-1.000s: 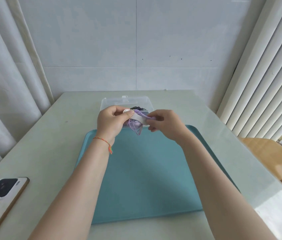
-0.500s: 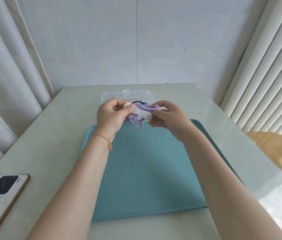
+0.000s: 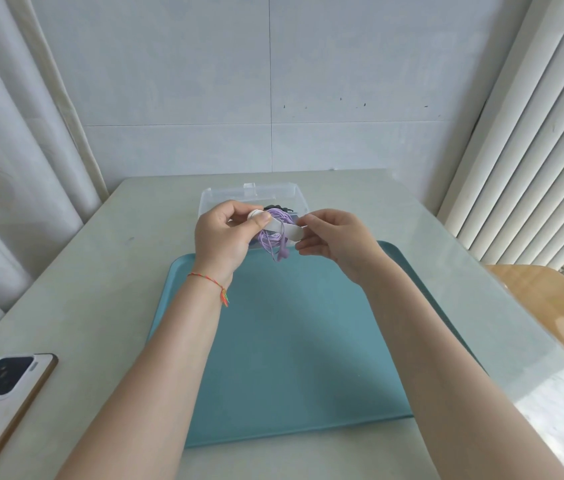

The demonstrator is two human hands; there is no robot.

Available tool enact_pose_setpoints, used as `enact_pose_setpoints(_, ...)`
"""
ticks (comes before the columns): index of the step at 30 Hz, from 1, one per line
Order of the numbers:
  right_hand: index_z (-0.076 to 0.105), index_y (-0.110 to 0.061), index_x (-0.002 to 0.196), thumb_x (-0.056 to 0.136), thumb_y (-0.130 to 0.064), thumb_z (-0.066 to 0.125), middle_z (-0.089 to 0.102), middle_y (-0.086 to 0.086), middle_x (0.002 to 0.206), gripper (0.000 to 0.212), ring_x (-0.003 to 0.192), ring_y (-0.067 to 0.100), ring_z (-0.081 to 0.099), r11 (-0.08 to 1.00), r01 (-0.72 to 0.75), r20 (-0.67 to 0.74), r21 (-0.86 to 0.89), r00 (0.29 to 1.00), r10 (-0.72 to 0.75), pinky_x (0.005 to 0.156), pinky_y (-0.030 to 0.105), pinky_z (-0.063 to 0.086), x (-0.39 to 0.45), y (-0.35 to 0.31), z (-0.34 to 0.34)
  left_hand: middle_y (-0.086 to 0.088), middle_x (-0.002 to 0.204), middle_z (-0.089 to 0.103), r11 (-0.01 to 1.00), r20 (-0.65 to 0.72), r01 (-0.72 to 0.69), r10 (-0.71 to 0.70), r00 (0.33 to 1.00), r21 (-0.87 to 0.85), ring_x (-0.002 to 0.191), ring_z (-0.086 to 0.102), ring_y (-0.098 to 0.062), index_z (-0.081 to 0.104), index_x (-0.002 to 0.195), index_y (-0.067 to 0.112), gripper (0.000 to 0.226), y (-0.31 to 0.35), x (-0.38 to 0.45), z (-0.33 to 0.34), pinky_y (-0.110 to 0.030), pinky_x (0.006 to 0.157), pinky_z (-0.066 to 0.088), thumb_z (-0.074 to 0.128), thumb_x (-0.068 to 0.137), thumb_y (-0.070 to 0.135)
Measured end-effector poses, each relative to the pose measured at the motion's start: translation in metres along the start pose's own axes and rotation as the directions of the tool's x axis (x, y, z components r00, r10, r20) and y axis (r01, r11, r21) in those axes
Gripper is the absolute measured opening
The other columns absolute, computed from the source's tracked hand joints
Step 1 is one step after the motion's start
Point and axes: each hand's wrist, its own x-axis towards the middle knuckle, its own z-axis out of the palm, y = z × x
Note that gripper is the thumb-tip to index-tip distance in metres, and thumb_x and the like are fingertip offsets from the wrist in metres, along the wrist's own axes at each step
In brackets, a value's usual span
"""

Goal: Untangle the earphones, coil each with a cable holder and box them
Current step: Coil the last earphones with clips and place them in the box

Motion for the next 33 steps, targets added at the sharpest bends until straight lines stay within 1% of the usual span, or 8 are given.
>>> enact_pose_setpoints(4,0.059,-0.003,0.103,0.087,-0.019,0.070,0.065,0.015,0.090,0.025,0.075,0.025,0.066,1.000,0.000,0.088,-0.008,0.996,0.001,0.070,0.031,0.057,-0.002,-0.002,-0.002,0.005,0.075,0.069,1.000,-0.032,0.001,-0.001,0.999,-0.009,0.059,0.058,0.001,0.070,0.078,0.013,0.008,0.001,-0.001,0.001,-0.013,0.059,0.047,0.076,0.079,0.007)
enact_pose_setpoints(7,0.058,-0.011,0.106,0.076,-0.022,0.080,0.065,0.006,0.088,0.039,0.071,0.015,0.063,0.954,0.066,0.080,-0.291,0.996,-0.045,0.070,0.031,0.055,-0.004,-0.001,0.005,0.005,0.074,0.069,1.000,-0.061,0.013,-0.013,0.998,-0.006,0.058,0.059,0.001,0.070,0.076,0.014,0.010,0.002,-0.002,0.002,-0.013,0.058,0.047,0.077,0.078,0.007)
enact_pose_setpoints(10,0.059,-0.016,0.101,0.077,-0.018,0.077,0.063,0.003,0.086,0.030,0.067,0.013,0.056,0.865,0.134,0.011,-0.483,0.989,-0.148,0.059,0.027,0.047,-0.004,0.001,0.012,0.005,0.072,0.069,1.000,-0.070,0.023,-0.022,0.997,0.012,0.059,0.059,-0.001,0.070,0.074,0.016,0.011,0.001,-0.003,0.004,-0.014,0.059,0.047,0.078,0.077,0.009)
enact_pose_setpoints(13,0.061,-0.017,0.098,0.082,-0.019,0.070,0.066,0.006,0.088,0.019,0.064,0.010,0.055,0.845,0.165,0.015,-0.509,0.983,-0.183,0.049,0.019,0.042,-0.004,0.000,0.009,0.003,0.071,0.069,0.999,-0.066,0.031,-0.030,0.997,0.009,0.059,0.058,-0.003,0.070,0.074,0.016,0.010,0.002,-0.003,0.004,-0.014,0.058,0.047,0.078,0.077,0.010)
enact_pose_setpoints(17,0.055,-0.019,0.102,0.076,-0.028,0.079,0.058,-0.003,0.085,0.037,0.065,0.011,0.056,0.811,0.184,0.045,-0.556,0.981,-0.191,0.051,0.018,0.042,-0.007,-0.001,0.012,-0.001,0.069,0.067,0.996,-0.066,0.082,-0.085,0.994,-0.046,0.053,0.057,-0.001,0.071,0.080,0.008,0.007,0.005,-0.005,0.005,-0.013,0.054,0.046,0.078,0.077,0.008)
enact_pose_setpoints(22,0.053,-0.018,0.100,0.081,-0.011,0.068,0.056,-0.001,0.085,0.025,0.068,0.023,0.061,0.789,0.214,0.041,-0.576,0.971,-0.234,0.047,0.022,0.042,-0.005,0.000,0.014,-0.001,0.065,0.063,0.985,-0.077,0.130,-0.139,0.987,-0.112,0.047,0.055,0.001,0.070,0.085,0.002,0.010,0.008,-0.006,0.007,-0.012,0.049,0.045,0.076,0.079,0.006)
enact_pose_setpoints(26,0.061,-0.017,0.101,0.085,-0.008,0.063,0.062,-0.001,0.081,0.018,0.073,0.027,0.070,0.831,0.192,0.039,-0.521,0.979,-0.202,0.065,0.044,0.055,-0.005,-0.004,0.007,-0.001,0.065,0.064,0.988,-0.066,0.126,-0.132,0.989,-0.095,0.047,0.055,-0.001,0.070,0.082,0.004,0.008,0.008,-0.005,0.004,-0.013,0.049,0.045,0.077,0.079,0.006)
enact_pose_setpoints(33,0.067,-0.010,0.092,0.085,-0.001,0.064,0.071,0.007,0.085,0.011,0.069,0.021,0.069,0.883,0.191,-0.081,-0.428,0.965,-0.248,0.078,0.040,0.056,0.000,-0.006,-0.009,-0.003,0.072,0.066,0.987,0.026,0.140,-0.139,0.990,-0.074,0.057,0.060,-0.006,0.070,0.081,0.009,0.008,0.008,-0.002,-0.003,-0.017,0.056,0.049,0.076,0.079,0.005)
